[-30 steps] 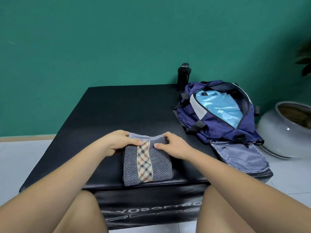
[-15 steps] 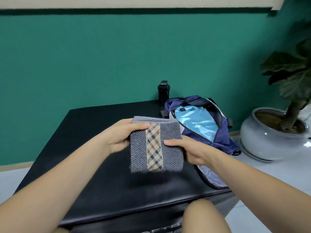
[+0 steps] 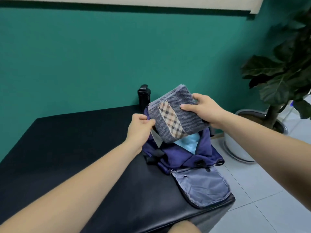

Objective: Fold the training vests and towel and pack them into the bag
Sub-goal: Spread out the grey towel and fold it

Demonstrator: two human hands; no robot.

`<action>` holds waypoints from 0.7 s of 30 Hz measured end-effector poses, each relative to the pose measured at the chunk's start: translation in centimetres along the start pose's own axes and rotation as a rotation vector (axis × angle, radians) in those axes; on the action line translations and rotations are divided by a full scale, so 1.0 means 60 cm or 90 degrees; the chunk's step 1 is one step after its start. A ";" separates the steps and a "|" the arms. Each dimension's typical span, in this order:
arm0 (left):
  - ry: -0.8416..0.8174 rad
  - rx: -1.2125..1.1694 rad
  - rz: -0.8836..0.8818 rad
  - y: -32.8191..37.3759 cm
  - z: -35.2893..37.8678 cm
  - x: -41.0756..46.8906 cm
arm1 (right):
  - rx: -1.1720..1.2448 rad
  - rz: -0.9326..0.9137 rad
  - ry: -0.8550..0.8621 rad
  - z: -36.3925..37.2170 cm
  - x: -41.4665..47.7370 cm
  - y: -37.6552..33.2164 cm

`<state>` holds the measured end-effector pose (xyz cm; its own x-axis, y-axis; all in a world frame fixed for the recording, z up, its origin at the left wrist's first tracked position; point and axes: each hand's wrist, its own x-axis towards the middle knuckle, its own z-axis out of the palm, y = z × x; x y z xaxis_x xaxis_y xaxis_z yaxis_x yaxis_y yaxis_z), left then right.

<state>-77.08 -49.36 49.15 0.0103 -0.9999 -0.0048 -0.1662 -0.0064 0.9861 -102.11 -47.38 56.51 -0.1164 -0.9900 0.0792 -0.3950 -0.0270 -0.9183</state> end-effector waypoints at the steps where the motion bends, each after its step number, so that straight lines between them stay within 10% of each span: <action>1: 0.005 0.068 0.028 -0.014 0.011 -0.006 | -0.007 -0.008 0.022 -0.004 0.011 0.001; 8: -0.257 0.597 0.486 -0.082 0.067 -0.015 | 0.141 0.059 0.013 0.011 0.066 0.025; 14: -0.227 0.734 0.584 -0.082 0.065 -0.017 | 0.078 0.239 -0.067 0.019 0.077 0.073; 21: -0.197 0.698 0.607 -0.078 0.035 -0.034 | -0.582 0.072 -0.042 0.023 0.067 0.096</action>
<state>-78.38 -47.30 44.23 -0.7095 -0.5920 0.3824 -0.6327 0.7740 0.0245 -103.61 -51.71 51.02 -0.1571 -0.9867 -0.0405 -0.9535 0.1623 -0.2538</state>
